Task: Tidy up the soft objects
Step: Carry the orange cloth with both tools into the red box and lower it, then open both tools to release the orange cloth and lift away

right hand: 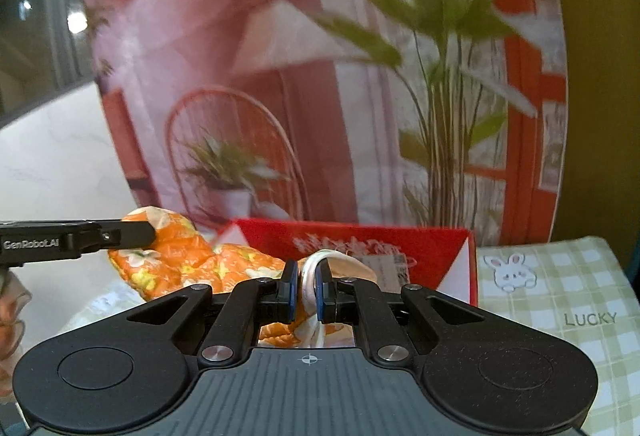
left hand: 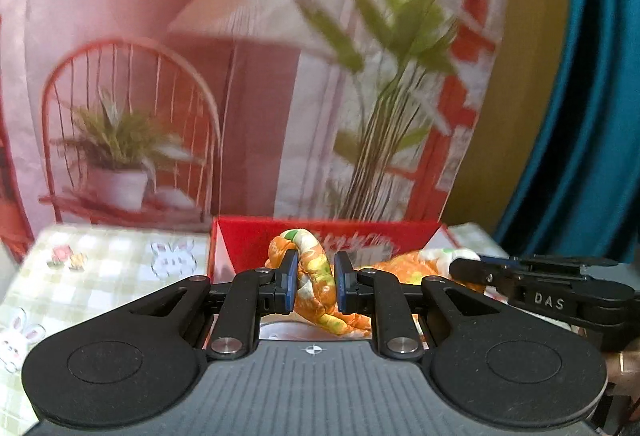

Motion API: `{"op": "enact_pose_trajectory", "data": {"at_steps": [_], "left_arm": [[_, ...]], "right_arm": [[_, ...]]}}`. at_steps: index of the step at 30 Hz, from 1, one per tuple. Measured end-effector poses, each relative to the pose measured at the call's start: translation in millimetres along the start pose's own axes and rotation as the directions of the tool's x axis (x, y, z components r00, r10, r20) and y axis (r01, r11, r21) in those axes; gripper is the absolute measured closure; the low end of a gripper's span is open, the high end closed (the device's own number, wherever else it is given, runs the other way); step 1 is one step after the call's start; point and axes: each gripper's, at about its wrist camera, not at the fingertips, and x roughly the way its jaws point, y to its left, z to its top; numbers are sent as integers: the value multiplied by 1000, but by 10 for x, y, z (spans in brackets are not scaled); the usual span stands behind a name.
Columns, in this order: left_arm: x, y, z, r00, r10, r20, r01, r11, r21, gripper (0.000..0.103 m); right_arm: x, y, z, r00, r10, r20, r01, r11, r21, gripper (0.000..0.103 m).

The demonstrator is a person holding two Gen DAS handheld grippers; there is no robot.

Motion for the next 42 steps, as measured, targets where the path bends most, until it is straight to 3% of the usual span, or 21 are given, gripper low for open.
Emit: {"op": "enact_pose_trajectory", "data": {"at_steps": [4, 8, 20, 23, 26, 28, 32, 34, 38, 40, 42], "left_arm": [[433, 73, -26, 992, 24, -124, -29, 999, -37, 83], [695, 50, -101, 980, 51, -193, -51, 999, 6, 83], [911, 63, -62, 979, 106, -176, -92, 992, 86, 81], [932, 67, -106, 976, 104, -192, -86, 991, 99, 77], [921, 100, -128, 975, 87, -204, -72, 994, 76, 54], [876, 126, -120, 979, 80, -189, -71, 996, 56, 42], [768, 158, -64, 983, 71, -167, -66, 997, 36, 33], [692, 165, -39, 985, 71, -155, -66, 997, 35, 27], [522, 188, -13, 988, 64, -142, -61, 998, 23, 22], [418, 201, -15, 989, 55, -138, -54, 998, 15, 20], [301, 208, -31, 991, 51, -127, -50, 999, 14, 19]], "right_arm": [[409, -113, 18, 995, -41, -89, 43, 999, 21, 95], [722, -107, -72, 977, -79, -196, 82, 997, 5, 95], [1047, -162, -106, 953, -170, -249, 171, 985, -17, 96], [1108, -152, -110, 943, -195, -268, 193, 981, -37, 96], [1129, -148, -115, 933, -231, -275, 229, 973, -39, 94], [1111, -122, -124, 930, -260, -260, 258, 965, -42, 83], [1018, -97, -98, 939, -262, -223, 258, 965, -47, 67], [943, -80, -76, 949, -247, -198, 244, 969, -41, 44], [797, 17, -30, 964, -211, -165, 203, 977, -60, 30], [702, 72, -13, 971, -191, -145, 183, 981, -64, 11], [562, 132, -4, 980, -170, -103, 163, 984, -69, 1]]}}
